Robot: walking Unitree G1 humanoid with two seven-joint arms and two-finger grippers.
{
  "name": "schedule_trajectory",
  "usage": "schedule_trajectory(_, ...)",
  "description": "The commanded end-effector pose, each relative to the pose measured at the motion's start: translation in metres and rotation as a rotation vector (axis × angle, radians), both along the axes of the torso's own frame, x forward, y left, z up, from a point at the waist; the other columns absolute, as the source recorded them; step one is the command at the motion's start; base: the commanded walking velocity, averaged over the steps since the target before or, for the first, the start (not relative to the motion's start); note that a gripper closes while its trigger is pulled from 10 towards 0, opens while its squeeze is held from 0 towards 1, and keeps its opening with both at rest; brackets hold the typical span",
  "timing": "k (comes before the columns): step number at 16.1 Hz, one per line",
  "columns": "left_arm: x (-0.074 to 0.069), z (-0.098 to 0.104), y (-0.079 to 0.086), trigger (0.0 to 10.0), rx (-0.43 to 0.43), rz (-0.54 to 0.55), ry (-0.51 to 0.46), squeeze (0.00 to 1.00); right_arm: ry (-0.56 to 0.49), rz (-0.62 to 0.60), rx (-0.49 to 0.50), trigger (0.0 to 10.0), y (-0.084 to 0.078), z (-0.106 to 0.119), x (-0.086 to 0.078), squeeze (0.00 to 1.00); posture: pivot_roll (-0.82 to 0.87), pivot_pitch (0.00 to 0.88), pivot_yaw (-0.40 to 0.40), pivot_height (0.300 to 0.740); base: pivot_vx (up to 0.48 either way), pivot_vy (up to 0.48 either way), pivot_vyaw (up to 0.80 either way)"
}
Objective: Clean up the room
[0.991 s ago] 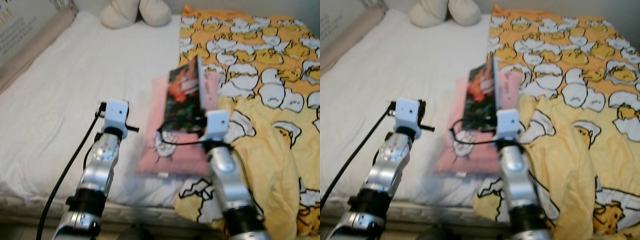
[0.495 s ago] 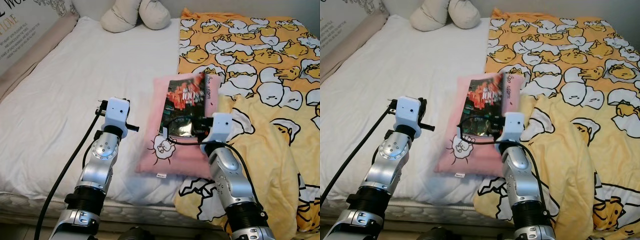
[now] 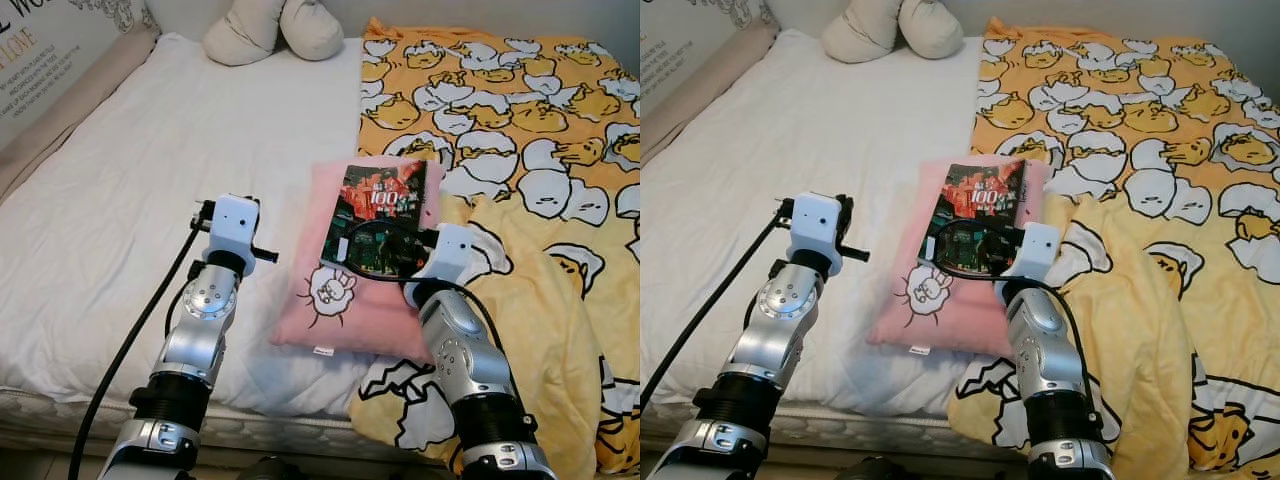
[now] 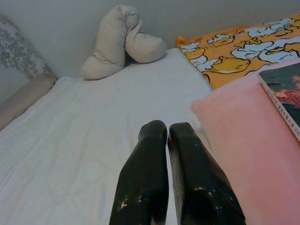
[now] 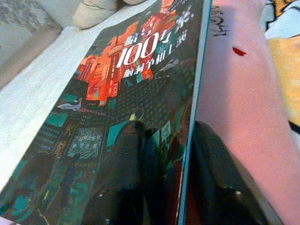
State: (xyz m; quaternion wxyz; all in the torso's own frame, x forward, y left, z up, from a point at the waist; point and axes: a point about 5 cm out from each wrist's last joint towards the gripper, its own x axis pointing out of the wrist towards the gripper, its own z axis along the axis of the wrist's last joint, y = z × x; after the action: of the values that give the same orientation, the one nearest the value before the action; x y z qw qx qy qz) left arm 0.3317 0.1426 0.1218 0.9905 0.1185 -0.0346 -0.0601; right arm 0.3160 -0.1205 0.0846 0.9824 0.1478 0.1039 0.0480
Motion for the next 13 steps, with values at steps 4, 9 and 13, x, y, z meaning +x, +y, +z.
schedule_trajectory(4,-0.001,0.001,0.002,10.0,0.01,0.008,-0.01,0.0,-0.033,0.009,-0.352,10.0,0.001,0.002,-0.005,0.0,-0.11,0.0,0.08,0.736,0.0,0.0,0.0)
schedule_trajectory(9,-0.002,0.001,0.0,10.0,0.015,0.002,-0.013,0.0,-0.069,0.019,-0.487,10.0,0.004,0.001,-0.011,0.0,-0.11,0.0,0.078,0.736,0.0,0.0,0.0)
schedule_trajectory(13,-0.001,0.001,0.0,10.0,0.014,0.005,-0.018,0.0,-0.099,0.069,-0.395,0.0,0.017,0.008,-0.007,0.0,-0.11,0.0,0.076,0.736,0.0,0.0,0.0)
